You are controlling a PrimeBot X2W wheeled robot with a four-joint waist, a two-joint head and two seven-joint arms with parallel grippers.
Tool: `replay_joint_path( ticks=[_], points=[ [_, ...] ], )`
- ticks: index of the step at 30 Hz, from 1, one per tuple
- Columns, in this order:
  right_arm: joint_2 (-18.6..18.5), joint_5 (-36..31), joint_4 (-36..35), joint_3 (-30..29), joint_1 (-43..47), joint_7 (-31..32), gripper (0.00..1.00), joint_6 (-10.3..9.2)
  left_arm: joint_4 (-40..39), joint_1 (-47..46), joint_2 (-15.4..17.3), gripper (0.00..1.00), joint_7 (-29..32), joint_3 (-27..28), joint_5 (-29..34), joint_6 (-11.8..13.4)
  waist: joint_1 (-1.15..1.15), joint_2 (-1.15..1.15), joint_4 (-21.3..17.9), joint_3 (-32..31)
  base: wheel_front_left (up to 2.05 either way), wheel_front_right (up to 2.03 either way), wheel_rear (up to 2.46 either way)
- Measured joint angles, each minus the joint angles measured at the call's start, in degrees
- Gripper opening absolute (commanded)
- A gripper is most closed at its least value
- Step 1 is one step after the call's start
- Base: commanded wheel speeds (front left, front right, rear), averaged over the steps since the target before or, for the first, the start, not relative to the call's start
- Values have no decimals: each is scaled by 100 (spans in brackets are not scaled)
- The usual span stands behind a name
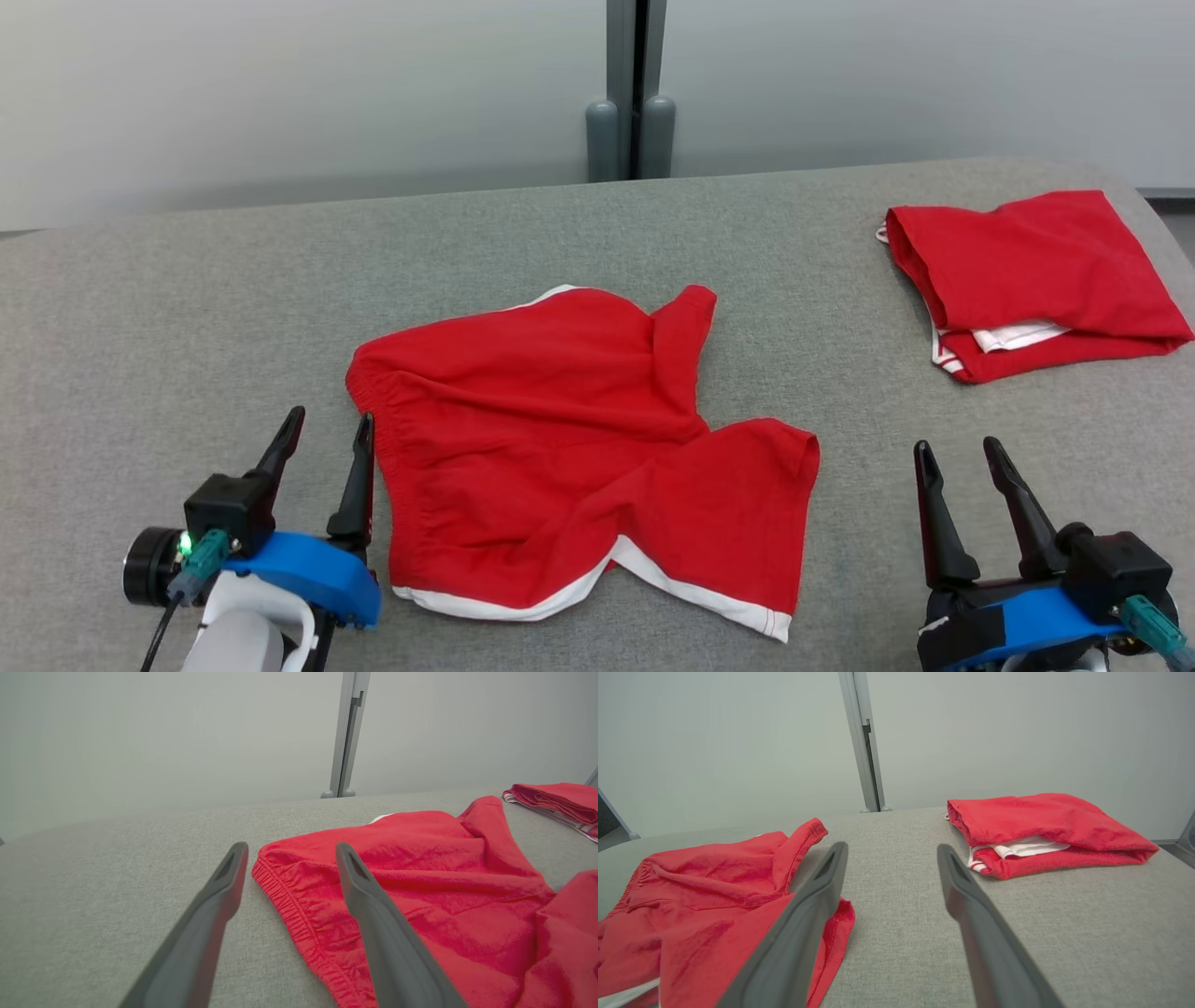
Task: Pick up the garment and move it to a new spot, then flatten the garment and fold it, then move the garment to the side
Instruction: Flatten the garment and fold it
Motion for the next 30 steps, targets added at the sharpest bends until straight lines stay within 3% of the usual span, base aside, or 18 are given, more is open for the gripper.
replay_joint_path(
  ticks=[6,19,30],
  points=[
    [1,-1,19,-16,119,-1,100,0,-353,360,-81,100,-1,281,81,-9,1,-1,184,-128,0,0,0],
    [0,1,-29,-100,452,0,100,0,-2201,1497,-639,100,-1,1374,822,-23,0,-1,458,-520,0,0,0],
    [1,103,-66,-81,706,0,100,0,-2481,2028,-867,100,-1,1802,1034,-24,0,-1,445,-627,0,0,0]
  ],
)
